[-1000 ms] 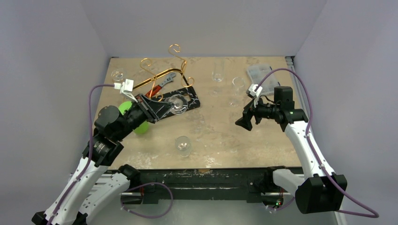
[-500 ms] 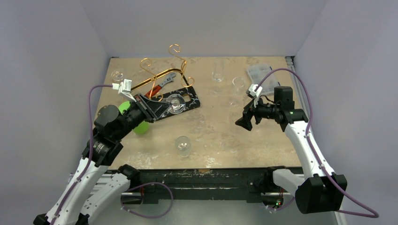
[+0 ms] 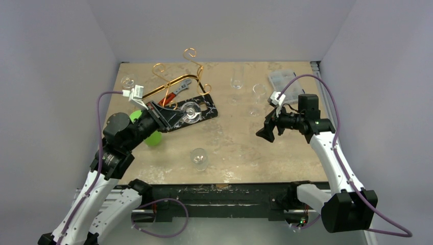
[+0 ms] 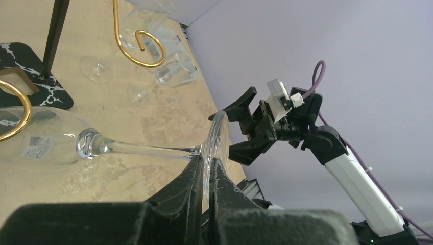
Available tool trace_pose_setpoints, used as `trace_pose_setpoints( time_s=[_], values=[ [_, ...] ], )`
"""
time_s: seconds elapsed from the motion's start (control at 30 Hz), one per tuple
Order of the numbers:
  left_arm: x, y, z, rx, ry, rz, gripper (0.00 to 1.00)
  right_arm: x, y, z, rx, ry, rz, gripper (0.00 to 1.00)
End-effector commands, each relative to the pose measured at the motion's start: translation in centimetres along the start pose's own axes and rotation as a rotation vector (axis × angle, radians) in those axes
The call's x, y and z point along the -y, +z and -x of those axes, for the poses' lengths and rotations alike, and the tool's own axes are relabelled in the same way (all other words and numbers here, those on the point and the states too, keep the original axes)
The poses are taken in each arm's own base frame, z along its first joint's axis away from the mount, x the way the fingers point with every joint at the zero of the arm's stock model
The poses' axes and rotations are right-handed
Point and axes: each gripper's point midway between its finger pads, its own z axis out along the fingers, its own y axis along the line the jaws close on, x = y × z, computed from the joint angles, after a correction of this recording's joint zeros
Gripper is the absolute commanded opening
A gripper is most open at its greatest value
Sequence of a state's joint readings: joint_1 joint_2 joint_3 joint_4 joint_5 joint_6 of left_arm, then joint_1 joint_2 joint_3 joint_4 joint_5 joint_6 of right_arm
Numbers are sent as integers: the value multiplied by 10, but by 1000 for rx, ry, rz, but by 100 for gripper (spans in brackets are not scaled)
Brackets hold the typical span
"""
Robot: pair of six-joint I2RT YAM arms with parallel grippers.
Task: Place the wine glass upside down on the wine glass rack
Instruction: Turn the wine glass upside down at the wine rack.
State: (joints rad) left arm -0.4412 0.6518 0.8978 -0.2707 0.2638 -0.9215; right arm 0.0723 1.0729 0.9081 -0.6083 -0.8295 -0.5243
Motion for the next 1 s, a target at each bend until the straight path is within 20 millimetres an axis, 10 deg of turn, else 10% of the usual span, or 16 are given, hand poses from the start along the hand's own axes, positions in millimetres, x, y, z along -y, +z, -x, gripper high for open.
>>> trace_pose_setpoints(
  time_s=[0.0, 0.97],
  values=[
    [32, -6, 24, 81, 33, -111, 0, 1, -1, 4, 18, -34, -6, 91],
    [31, -2, 25, 74, 22, -115, 0, 1, -1, 4, 18, -34, -2, 91]
  ],
)
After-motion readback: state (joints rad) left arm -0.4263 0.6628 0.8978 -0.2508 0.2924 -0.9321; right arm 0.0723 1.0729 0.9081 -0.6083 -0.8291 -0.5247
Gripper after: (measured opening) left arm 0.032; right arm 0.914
